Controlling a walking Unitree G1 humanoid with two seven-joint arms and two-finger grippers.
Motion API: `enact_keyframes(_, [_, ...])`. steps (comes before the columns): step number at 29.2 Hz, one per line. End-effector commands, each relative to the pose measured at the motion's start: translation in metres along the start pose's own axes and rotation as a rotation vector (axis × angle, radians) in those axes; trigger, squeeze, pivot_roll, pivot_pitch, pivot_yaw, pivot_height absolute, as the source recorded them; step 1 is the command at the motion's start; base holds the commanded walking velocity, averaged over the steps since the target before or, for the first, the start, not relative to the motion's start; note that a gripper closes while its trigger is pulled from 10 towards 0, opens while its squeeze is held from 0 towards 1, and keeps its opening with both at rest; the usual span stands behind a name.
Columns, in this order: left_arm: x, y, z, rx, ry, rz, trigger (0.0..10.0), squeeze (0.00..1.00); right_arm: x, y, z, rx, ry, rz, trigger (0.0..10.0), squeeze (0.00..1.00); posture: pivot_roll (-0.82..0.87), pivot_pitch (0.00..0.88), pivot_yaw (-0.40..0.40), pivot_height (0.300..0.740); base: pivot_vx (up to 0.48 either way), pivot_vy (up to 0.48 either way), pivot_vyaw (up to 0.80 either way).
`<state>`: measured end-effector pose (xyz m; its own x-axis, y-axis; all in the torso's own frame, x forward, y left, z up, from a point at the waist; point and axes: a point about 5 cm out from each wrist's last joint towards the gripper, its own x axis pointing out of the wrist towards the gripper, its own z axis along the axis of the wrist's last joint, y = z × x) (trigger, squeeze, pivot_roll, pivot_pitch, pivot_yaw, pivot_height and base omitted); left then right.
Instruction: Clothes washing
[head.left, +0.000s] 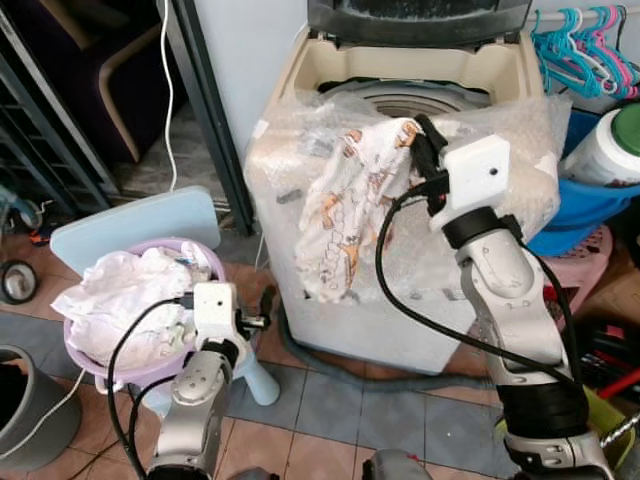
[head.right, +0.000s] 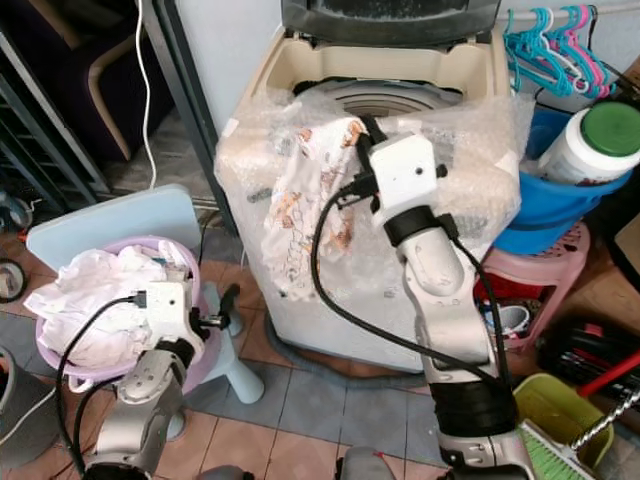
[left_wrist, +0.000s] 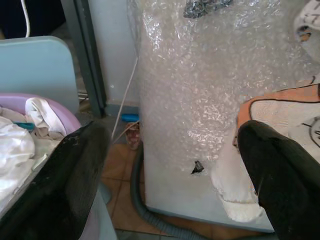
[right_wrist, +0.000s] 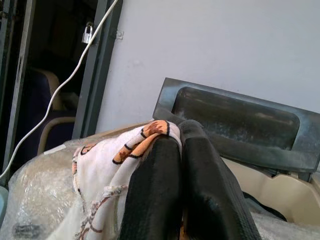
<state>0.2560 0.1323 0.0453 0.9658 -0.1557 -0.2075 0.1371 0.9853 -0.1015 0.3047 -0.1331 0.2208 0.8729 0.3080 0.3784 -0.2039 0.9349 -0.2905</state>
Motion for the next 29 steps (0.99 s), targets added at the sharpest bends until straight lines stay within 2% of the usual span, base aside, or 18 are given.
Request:
enact_keyframes(1, [-0.003,0.012,0.001,0.011,-0.003,0.037,10.0,0.00,0.006,0.007,0.009,0.015,-0.040,0.025,10.0,0.00,-0.10,0.077,0.055,0.740,0.311,0.000,0.00])
enact_keyframes(10, [-0.002,0.010,0.001,0.002,0.000,0.022,10.0,0.00,0.008,0.006,0.010,0.001,-0.048,0.031,10.0,0.00,-0.10,0.079,0.052,0.740,0.325,0.000,0.00])
enact_keyframes(19, [-0.002,0.009,0.000,0.000,0.004,0.026,10.0,0.00,0.021,-0.010,0.016,-0.031,-0.070,0.001,10.0,0.00,-0.10,0.079,0.049,0.740,0.343,0.000,0.00])
enact_keyframes(24, [-0.001,0.007,0.000,-0.009,0.000,0.013,10.0,0.00,0.046,-0.039,0.032,-0.085,-0.116,-0.020,10.0,0.00,-0.10,0.079,0.045,0.740,0.320,0.000,0.00])
enact_keyframes(25, [-0.002,0.008,-0.001,0.004,0.009,0.018,10.0,0.00,0.058,-0.053,0.040,-0.109,-0.136,-0.029,10.0,0.00,-0.10,0.079,0.043,0.740,0.274,0.000,0.00])
enact_keyframes(29, [-0.002,0.007,-0.001,-0.004,0.006,0.010,10.0,0.00,0.070,-0.066,0.051,-0.143,-0.164,-0.034,10.0,0.00,-0.10,0.079,0.039,0.740,0.283,0.000,0.00])
